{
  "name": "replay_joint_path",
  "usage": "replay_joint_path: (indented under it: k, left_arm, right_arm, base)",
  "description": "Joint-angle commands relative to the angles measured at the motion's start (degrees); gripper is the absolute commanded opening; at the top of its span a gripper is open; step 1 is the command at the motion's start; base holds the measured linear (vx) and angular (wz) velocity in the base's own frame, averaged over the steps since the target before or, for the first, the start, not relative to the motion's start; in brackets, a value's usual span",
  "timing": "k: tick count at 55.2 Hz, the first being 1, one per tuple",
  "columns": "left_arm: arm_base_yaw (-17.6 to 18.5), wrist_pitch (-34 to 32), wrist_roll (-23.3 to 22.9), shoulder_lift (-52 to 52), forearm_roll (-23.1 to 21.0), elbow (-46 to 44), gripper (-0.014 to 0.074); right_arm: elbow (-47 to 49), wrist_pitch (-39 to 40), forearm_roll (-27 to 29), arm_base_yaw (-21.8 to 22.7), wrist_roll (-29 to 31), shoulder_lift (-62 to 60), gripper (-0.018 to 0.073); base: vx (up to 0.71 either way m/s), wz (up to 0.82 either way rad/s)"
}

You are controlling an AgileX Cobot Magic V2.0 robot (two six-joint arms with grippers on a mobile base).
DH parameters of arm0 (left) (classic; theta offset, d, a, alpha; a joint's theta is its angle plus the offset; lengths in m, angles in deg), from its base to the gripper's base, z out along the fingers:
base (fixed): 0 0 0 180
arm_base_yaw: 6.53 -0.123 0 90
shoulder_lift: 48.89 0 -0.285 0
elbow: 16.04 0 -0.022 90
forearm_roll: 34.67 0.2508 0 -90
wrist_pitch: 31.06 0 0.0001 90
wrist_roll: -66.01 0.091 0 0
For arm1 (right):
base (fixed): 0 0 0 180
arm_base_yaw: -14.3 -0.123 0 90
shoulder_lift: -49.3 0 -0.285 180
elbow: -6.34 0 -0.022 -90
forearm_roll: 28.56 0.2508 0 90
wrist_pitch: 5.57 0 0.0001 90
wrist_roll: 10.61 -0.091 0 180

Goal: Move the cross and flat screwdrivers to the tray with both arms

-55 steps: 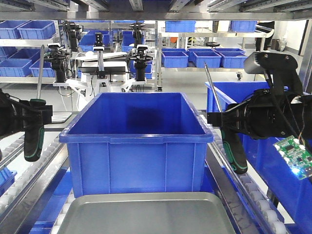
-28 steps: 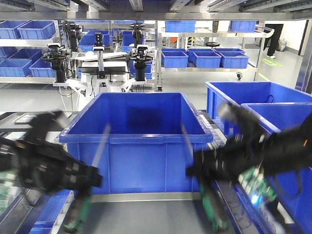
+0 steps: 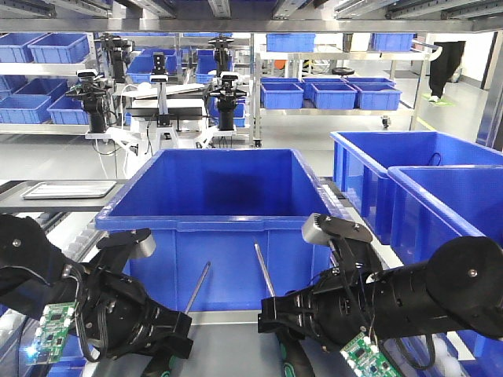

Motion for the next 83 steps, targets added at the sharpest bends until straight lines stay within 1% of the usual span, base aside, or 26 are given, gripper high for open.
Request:
replay_joint_path:
  k: [1, 4, 9, 14, 17, 23, 30, 35, 46, 50, 58, 83]
  left_arm:
    - [0.4, -2.7, 0.0, -2.0, -2.6, -1.7, 0.0351]
    - [0.4, -2.6, 0.0, -1.8, -2.7, -1.7, 0.0437]
    - [0.4, -2.4, 0.0, -1.8, -2.7, -1.7, 0.0549]
    - [0.4, -1.7, 0.0, -1.8, -2.7, -1.7, 0.0612]
    - [0.4, -1.6, 0.0, -1.8, -2.7, -1.7, 0.0624]
    - [0.4, -1.7, 0.0, -2.2, -2.7, -1.7, 0.0614]
    - [0.4, -3.7, 1.0, -4.7, -2.6, -1.7, 0.0584]
    - [0.4, -7.2, 2.0, -8.3, -2.6, -1.7, 0.0564]
    - [0.4, -17.1, 3.1, -16.9, -2.2, -1.7, 0.0545]
    - [0.4, -19.3, 3.2, -19.3, -2.2, -1.7, 0.0544]
    - [0.4, -19.9, 3.4, -21.9, -2.2, -1.7, 0.0544]
    - [0.4, -19.9, 3.4, -22.1, -2.1, -1.7, 0.054]
  right_arm:
    - [1.7, 1.6, 1.2, 0.0, 0.6, -2.0, 0.0097]
    - [1.7, 1.6, 0.5, 0.0, 0.6, -1.9, 0.0144]
    - [1.7, 0.7, -0.3, 0.0, 0.4, -1.9, 0.0236]
    - [1.7, 0.2, -0.4, 0.0, 0.0, -1.9, 0.0334]
    - [1.7, 0.3, -0.4, 0.0, -0.3, -1.9, 0.0402]
    - [1.7, 1.1, -0.4, 0.0, -0.3, -1.9, 0.052]
    - [1.7, 2.2, 0.7, 0.6, -0.3, -2.4, 0.0604]
    - [1.7, 3.0, 0.7, 1.1, -0.3, -3.6, 0.0611]
    - [1.7, 9.8, 0.6, 1.1, -0.2, -6.8, 0.0587]
    - [1.7, 10.7, 0.6, 1.1, -0.2, -7.2, 0.0574]
    - [1.7, 10.6, 0.6, 1.1, -0.2, -7.1, 0.0545]
    - [1.7, 10.5, 0.6, 1.1, -0.1, -7.1, 0.0476]
  base:
    - [0.0, 0.0]
    - [0.0, 0.0]
    - [0.0, 0.0]
    - [0.0, 0.0]
    - [0.0, 0.0]
    - [0.0, 0.0]
    - [0.0, 0.0]
    - [0.0, 0.0]
    - [0.0, 0.0]
    - [0.0, 0.0]
    - [0.0, 0.0]
    - [0.0, 0.0]
